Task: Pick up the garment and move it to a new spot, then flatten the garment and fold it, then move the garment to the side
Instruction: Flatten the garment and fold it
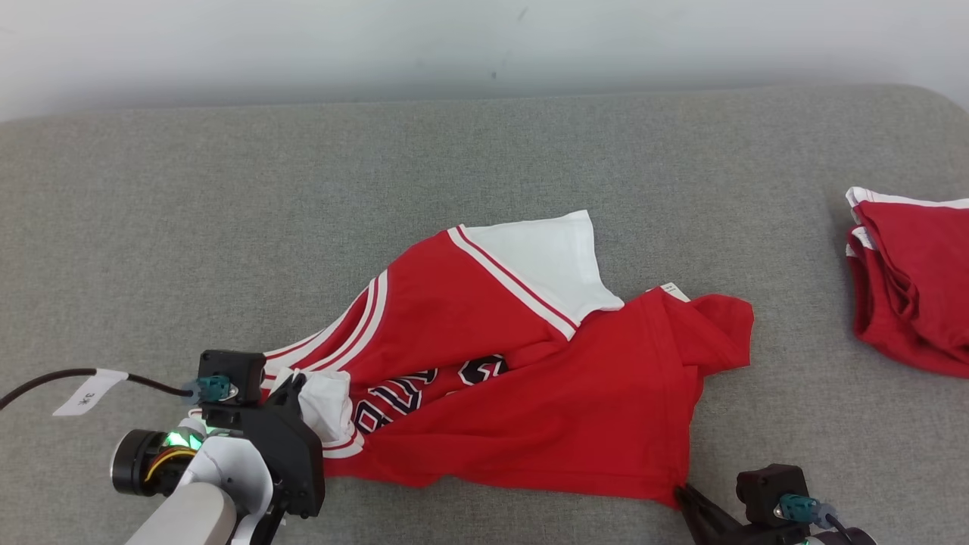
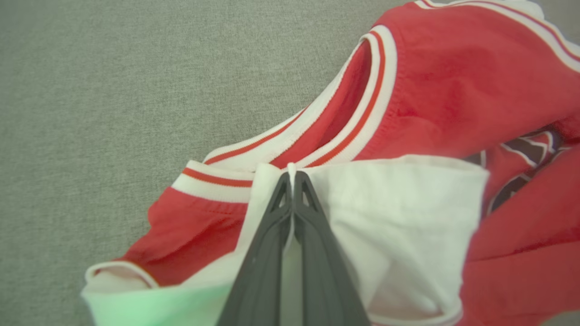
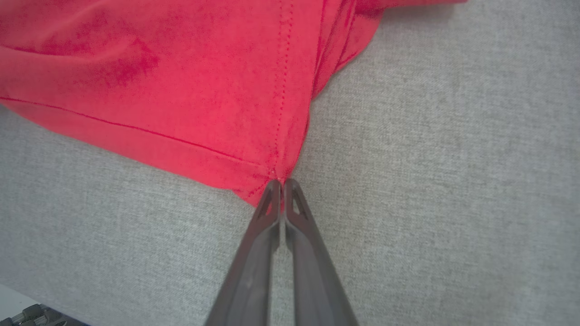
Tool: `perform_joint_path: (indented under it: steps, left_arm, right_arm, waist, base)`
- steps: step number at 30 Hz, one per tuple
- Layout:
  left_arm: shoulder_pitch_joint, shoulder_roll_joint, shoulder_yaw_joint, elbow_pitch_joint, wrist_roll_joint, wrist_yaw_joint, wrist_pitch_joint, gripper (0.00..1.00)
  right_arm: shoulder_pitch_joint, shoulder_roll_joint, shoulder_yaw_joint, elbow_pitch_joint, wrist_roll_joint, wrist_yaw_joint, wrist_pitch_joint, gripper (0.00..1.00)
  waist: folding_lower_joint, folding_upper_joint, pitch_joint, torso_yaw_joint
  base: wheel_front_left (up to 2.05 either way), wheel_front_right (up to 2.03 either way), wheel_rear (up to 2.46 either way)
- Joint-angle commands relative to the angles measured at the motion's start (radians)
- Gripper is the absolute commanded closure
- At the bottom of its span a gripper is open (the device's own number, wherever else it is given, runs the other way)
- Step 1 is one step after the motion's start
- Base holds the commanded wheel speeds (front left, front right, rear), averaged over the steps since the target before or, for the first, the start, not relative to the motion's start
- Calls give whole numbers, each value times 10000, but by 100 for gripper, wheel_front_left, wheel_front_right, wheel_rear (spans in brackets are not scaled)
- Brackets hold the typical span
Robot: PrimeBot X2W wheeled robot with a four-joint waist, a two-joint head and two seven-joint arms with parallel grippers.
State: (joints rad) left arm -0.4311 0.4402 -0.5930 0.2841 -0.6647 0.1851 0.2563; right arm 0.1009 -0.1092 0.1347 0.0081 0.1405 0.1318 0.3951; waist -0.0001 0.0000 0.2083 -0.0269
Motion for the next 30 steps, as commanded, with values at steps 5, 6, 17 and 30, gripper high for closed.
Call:
perform_joint_path:
  steps: [5,6,17,30]
  left_arm:
    - [73,69,12,-5,-35,50,-113,100]
    - [94,70,6,3,-47,40,-125,100]
    - [-12,69,561,-782,290,377,-1812,100]
    - [-1103,10,3058,-2929,-1362,-154,-3993,100]
  right_arm:
    - [-199,-174,68,212,171,-20,-238,100]
    - [-214,-210,74,289,204,-21,-325,100]
    - [-913,-578,358,-90,1155,-20,-1807,100]
    - [-3612,-1364,92,-1777,3226,-20,-1636,100]
  waist:
    - [1,0,-99,8]
    - [1,0,-114,18]
    - [1,0,-470,17]
    - [1,0,341,-478]
  base:
    - [0,0,0]
    - [0,0,0]
    - [0,0,0]
    - [0,0,0]
